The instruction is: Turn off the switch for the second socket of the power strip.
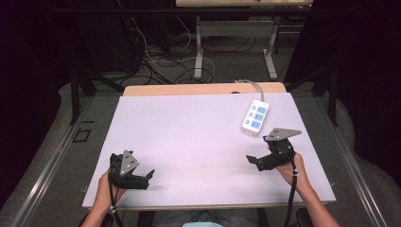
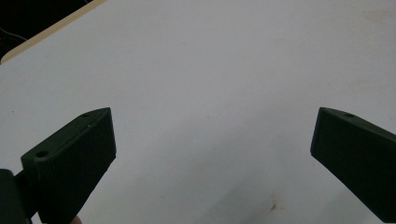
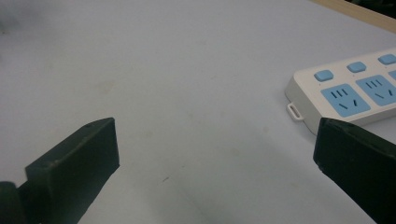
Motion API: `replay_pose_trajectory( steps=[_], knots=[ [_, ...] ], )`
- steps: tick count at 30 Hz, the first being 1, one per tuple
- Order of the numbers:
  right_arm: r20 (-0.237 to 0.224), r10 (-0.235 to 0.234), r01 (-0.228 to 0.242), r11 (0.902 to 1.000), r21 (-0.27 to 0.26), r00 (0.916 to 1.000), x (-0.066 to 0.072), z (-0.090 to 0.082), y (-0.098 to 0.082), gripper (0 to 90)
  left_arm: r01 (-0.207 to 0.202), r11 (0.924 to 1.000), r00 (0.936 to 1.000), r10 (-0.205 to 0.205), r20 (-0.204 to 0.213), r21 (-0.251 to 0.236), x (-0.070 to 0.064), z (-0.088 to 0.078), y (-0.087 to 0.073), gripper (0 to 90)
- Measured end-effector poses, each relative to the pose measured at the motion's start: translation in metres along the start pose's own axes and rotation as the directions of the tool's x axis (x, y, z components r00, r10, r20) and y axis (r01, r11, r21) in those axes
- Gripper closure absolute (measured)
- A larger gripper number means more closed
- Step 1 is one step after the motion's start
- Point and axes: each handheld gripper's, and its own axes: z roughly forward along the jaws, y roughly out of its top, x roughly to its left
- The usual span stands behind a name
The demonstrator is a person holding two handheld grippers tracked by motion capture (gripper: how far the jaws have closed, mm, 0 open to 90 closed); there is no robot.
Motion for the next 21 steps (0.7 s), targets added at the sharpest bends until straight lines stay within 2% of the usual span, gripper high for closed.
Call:
replay_pose_trajectory(
  steps=[4, 10, 11, 16, 21],
  knots=[
    [-0.002, 0.0, 0.0, 0.9999, 0.017, 1.0, 0.003, -0.004, -0.007, 0.0, -0.002, 1.0, 1.0, 0.002, 0.004, -0.001, 0.0, 0.001, 0.0, 0.0],
    [0.012, -0.01, 0.01, 0.9999, 0.013, 0.9999, 0.007, -0.007, -0.017, 0.0, -0.002, 1.0, 1.0, 0.002, 0.003, 0.0, 0.0, 0.001, 0.0, 0.0],
    [0.005, -0.013, 0.013, 0.9995, 0.029, 0.9999, 0.007, -0.008, -0.018, 0.0, -0.002, 1.0, 1.0, 0.002, 0.003, 0.0, 0.0, 0.001, 0.0, 0.0],
    [0.012, -0.012, 0.012, 0.999, 0.042, 0.9998, 0.01, -0.008, -0.027, 0.0, -0.004, 1.0, 1.0, 0.004, 0.004, 0.003, 0.0, 0.001, 0.0, 0.0],
    [0.017, -0.021, 0.02, 0.999, 0.04, 0.9996, 0.012, -0.009, -0.033, 0.0, -0.002, 1.0, 1.0, 0.002, 0.0, 0.001, -0.001, 0.001, 0.0, 0.0]
  ],
)
